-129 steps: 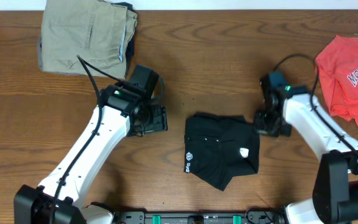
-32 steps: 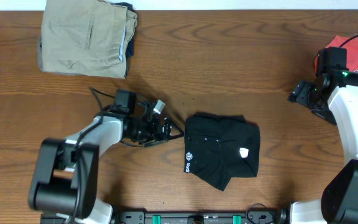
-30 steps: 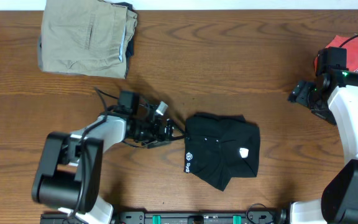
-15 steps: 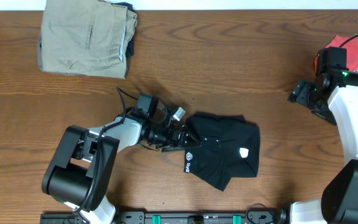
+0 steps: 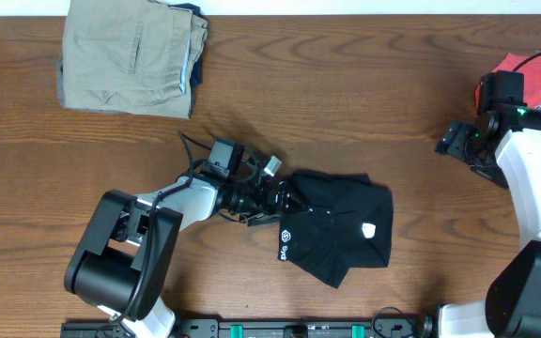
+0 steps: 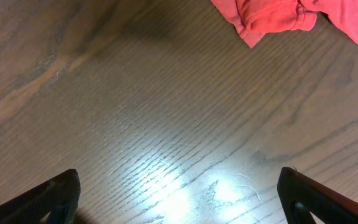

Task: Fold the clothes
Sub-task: 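Grasp the left edge of the folded black shirt with the left gripper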

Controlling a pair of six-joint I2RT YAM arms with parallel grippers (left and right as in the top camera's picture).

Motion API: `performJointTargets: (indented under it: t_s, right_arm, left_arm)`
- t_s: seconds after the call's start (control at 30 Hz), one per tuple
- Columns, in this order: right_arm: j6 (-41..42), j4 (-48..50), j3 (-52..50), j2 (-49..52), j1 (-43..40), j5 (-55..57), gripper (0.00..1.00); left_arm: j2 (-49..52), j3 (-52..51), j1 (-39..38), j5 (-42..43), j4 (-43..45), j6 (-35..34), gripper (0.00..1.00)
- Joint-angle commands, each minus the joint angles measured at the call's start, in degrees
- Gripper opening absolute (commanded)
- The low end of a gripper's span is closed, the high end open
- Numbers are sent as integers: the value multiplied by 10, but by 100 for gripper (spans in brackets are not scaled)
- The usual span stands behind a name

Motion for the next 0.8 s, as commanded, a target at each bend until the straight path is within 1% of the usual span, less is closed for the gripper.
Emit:
performJointTargets:
  t_s: [0.0, 0.2, 0.27, 0.4, 0.43, 0.5, 0.6, 0.63, 0.7, 0.73, 0.77]
  right_arm:
    - [-2, 1, 4, -7, -2, 10, 99]
    - [-2, 1, 4, -7, -2, 10, 99]
    - [-2, 1, 4, -7, -2, 10, 99]
    - [-2, 1, 4, -7, -2, 10, 99]
    - [-2, 1, 4, -7, -2, 10, 99]
    - [-2, 1, 4, -7, -2, 10, 99]
    - [-2, 1, 4, -7, -2, 10, 99]
    - [-2, 1, 4, -7, -2, 10, 99]
    - [-2, 1, 4, -7, -2, 10, 99]
    - [-2, 1, 4, -7, -2, 10, 99]
    - [-2, 1, 4, -7, -2, 10, 99]
  left_arm:
    - [16, -9, -19, -118, -3, -37, 98]
    - [16, -9, -42, -127, 42, -70, 98]
    - [16, -9, -47, -150, 45, -82, 98]
    - [16, -9, -53, -172, 45, -82, 99]
    - [16, -9, -54, -172, 45, -82, 96]
    - [16, -9, -54, -173, 45, -82, 81]
    - [16, -9, -54, -173, 45, -82, 70]
    - [16, -9, -54, -173, 45, -82, 59]
    - [16, -9, -54, -173, 45, -82, 42]
    - [16, -9, -54, -173, 45, -82, 31]
    - [16, -9, -54, -173, 45, -82, 14]
